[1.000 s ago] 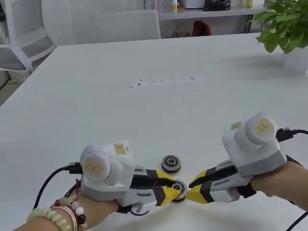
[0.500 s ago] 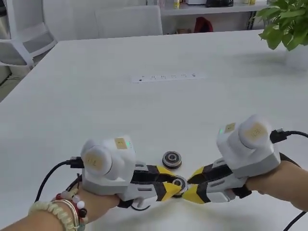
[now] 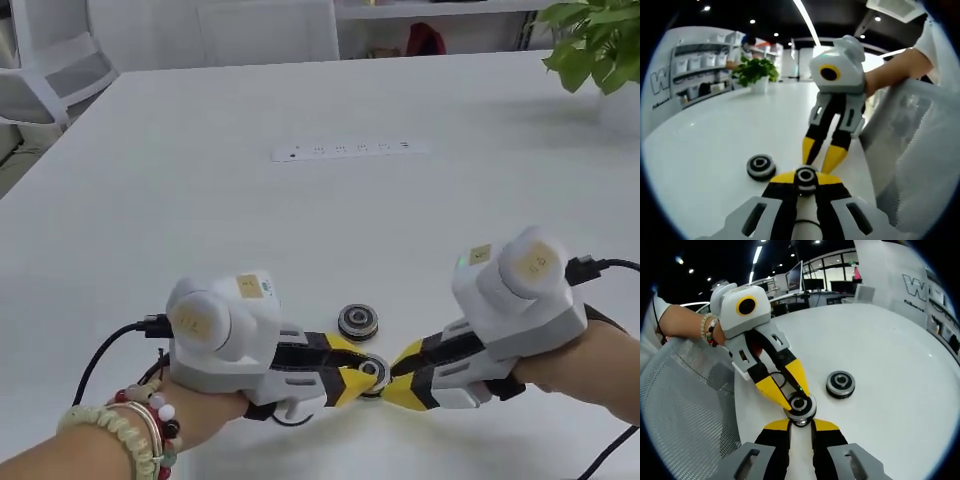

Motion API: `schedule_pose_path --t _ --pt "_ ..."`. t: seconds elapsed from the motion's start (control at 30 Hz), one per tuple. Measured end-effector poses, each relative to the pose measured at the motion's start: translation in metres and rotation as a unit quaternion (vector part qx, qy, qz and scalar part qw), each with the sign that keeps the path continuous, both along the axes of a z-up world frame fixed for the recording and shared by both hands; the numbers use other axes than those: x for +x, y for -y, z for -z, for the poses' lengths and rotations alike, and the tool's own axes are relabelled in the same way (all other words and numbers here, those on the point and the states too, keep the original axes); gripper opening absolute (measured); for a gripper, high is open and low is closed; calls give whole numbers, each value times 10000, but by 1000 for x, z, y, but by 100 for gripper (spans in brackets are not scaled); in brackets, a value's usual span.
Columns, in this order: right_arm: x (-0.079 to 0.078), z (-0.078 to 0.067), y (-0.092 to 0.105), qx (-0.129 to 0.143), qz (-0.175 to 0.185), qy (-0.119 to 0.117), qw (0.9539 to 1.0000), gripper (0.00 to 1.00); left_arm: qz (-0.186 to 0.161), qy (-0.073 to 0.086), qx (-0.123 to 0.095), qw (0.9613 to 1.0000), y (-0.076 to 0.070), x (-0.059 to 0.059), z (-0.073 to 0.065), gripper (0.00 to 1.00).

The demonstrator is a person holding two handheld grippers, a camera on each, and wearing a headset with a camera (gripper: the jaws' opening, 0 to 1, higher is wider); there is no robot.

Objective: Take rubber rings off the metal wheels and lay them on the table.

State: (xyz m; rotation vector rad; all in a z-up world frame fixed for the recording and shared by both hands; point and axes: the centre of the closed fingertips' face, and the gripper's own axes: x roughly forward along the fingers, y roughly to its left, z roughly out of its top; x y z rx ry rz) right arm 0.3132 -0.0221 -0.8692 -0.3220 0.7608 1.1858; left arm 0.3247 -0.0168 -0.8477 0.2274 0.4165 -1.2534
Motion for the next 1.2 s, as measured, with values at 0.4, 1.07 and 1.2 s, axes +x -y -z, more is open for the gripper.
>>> schedule_pose_path --t 0.4,1.07,1.2 --pt "3 1 3 -123 12 96 9999 0 -16 -23 -56 10000 -1 1 0 14" --pt "10 4 2 128 1171 -829 9896 0 -139 0 -42 9999 -4 4 0 14" --pt "13 3 5 192 1048 -742 9915 0 -132 2 -44 9999 -4 5 0 14"
